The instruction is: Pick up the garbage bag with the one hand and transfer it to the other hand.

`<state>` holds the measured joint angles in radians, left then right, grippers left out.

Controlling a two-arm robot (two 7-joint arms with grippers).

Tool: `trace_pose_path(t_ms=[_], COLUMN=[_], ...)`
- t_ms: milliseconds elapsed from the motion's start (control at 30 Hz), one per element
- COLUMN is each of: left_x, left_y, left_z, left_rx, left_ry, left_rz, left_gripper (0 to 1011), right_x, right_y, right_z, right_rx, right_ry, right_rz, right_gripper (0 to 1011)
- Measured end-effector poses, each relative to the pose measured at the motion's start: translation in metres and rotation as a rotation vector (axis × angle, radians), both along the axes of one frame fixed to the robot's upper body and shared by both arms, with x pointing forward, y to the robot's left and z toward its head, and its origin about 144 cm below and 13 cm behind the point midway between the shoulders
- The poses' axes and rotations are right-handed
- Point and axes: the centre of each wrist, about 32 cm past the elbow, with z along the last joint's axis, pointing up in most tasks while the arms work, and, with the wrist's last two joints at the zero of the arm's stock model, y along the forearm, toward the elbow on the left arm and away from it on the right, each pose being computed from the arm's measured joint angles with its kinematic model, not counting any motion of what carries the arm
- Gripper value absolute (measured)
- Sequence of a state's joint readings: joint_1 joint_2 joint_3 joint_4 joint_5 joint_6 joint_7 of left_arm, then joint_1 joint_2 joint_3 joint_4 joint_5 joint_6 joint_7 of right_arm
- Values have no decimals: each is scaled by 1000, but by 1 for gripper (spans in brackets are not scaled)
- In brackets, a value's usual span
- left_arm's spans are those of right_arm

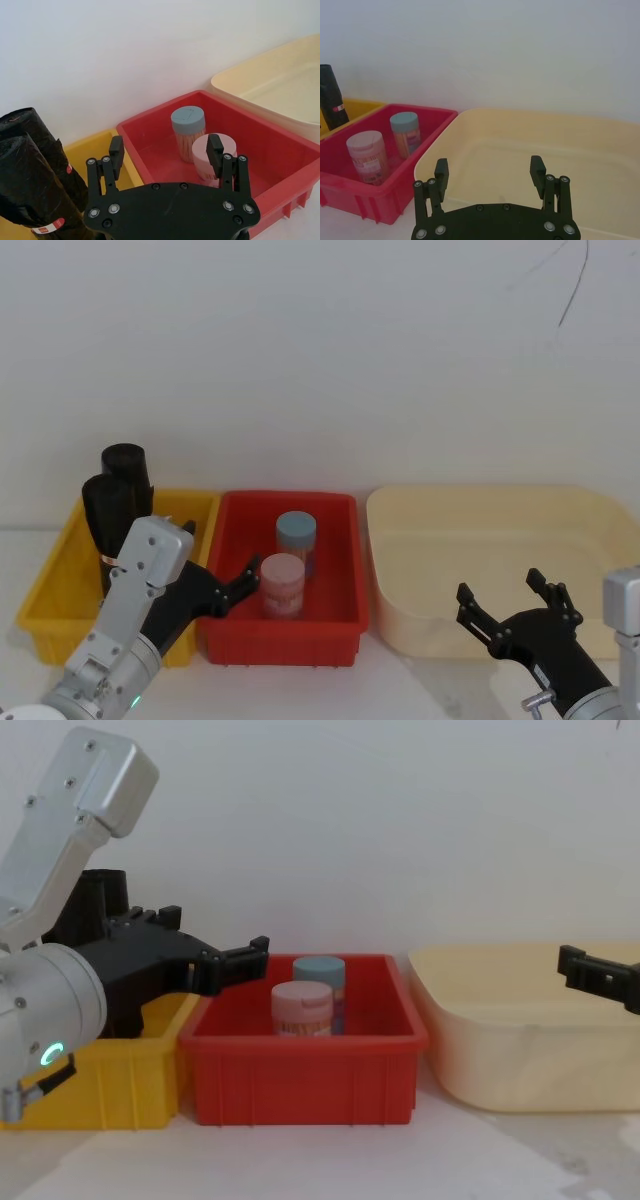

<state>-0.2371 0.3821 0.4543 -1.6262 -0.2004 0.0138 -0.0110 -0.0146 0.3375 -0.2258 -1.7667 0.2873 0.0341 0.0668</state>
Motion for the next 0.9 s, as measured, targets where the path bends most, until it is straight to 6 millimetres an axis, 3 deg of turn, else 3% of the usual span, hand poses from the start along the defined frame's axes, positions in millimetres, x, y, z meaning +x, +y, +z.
trace_pose_path(t_ms=[900], left_x=[0], left_y=[0], left_z=[0], left_rx=[0], left_ry=[0], left_rz=[0], left_gripper=[1000], right_x=[0], right_y=[0], right_z=[0], right_rx=[0], right_ry=[0], right_rz=[0], right_gripper=[1004])
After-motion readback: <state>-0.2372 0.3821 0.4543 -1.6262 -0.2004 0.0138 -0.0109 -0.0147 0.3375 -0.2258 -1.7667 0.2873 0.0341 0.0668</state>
